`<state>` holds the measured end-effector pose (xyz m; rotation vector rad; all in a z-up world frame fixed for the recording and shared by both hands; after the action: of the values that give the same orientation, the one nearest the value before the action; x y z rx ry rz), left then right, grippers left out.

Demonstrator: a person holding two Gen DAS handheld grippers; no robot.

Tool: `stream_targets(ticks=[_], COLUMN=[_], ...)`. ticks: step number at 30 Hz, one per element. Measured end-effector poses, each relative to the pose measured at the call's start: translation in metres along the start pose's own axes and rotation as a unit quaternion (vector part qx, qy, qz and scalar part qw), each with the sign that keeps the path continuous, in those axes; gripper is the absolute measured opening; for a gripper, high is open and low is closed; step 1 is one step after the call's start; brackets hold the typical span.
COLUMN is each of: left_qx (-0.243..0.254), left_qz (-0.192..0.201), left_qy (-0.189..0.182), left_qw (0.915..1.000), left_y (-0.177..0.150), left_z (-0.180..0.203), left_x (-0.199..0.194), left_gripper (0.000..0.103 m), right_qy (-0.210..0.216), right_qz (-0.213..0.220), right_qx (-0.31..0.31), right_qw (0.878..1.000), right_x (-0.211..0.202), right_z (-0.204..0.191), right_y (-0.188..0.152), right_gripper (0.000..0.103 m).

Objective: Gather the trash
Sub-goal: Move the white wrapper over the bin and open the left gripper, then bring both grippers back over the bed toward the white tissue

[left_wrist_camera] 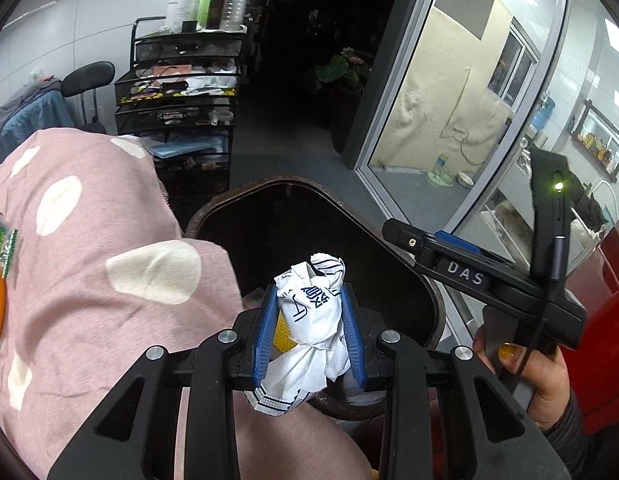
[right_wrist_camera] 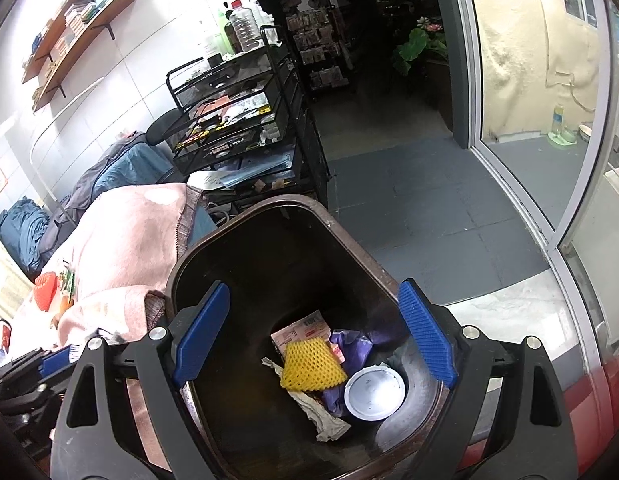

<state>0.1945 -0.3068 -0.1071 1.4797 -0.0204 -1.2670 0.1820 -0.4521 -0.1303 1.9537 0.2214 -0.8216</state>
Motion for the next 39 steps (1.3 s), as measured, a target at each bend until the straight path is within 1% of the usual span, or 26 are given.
stream_targets(ticks=[5,7,9,10,11,12,14,16,19,20,23,27,31,36,39], left_qx=[0.008,0.007,0.003,0.001,0.001,0.004,0.016,0.024,0.021,0.017,0.001,-0.016,-0.038,-0.073,-0.096], left_qz=[-0.012,-0.017,-0.022,-0.022,-0.017,-0.011,-0.004,0.005,0.022,0.028,0.041,0.059,0.072,0.080,0.081], left_qy=[0.001,-0.001,-0.003,-0.004,-0.003,-0.001,0.008,0.021,0.024,0.024,0.024,0.028,0.041,0.075,0.097], left_qw=[0.9999,0.9998,0.9998,0.9998,0.9999,0.9999,0.9998,0.9995,0.9992,0.9992,0.9989,0.9978,0.9958,0.9912,0.9872], left_y=[-0.003,-0.004,-0.005,-0.005,-0.005,-0.004,-0.004,-0.004,-0.002,-0.001,-0.002,-0.005,-0.012,-0.023,-0.030], left_z=[0.003,0.004,0.005,0.004,0.004,0.005,0.006,0.005,0.002,0.000,-0.008,-0.022,-0.043,-0.082,-0.110], left_x=[0.010,0.012,0.014,0.014,0.013,0.011,0.007,0.002,-0.009,-0.013,-0.026,-0.045,-0.063,-0.087,-0.100], left_gripper=[0.032,0.035,0.046,0.060,0.070,0.073,0.084,0.089,0.096,0.097,0.097,0.097,0.097,0.097,0.097], right_qy=[-0.005,-0.007,-0.007,-0.008,-0.008,-0.008,-0.009,-0.011,-0.011,-0.010,-0.009,-0.006,0.004,0.023,0.048], right_qz=[0.002,0.001,0.000,0.000,0.000,0.000,0.000,0.001,0.000,0.001,0.003,0.003,0.000,0.000,-0.001], right_qx=[0.003,0.005,0.006,0.006,0.005,0.005,0.005,0.006,0.008,0.007,0.002,0.000,-0.001,-0.013,-0.028], right_qw=[1.000,1.000,1.000,1.000,1.000,1.000,1.000,1.000,1.000,1.000,1.000,1.000,1.000,1.000,0.998], right_x=[-0.001,0.000,0.001,0.001,0.001,0.001,0.001,0.001,0.001,0.001,0.001,0.000,0.000,-0.001,-0.004], right_z=[0.004,0.006,0.007,0.007,0.007,0.007,0.008,0.009,0.010,0.010,0.007,0.003,-0.005,-0.024,-0.049], right_y=[0.002,0.002,0.002,0.002,0.002,0.002,0.003,0.002,0.001,0.001,0.001,-0.001,-0.003,-0.007,-0.009], right_gripper=[0.087,0.087,0.087,0.087,0.087,0.087,0.087,0.087,0.087,0.088,0.092,0.092,0.093,0.093,0.093])
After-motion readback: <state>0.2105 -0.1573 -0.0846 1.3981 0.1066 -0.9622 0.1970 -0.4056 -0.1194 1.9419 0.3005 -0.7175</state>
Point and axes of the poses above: each gripper's, at about its wrist camera, not at the fingertips, and x roughly the way its jaws point, z to its right, y to its top, the point moved 10 cm from there along x, roughly the way its jaws point, and after that the axes turned 3 degrees about z, right-handed, at the moved point
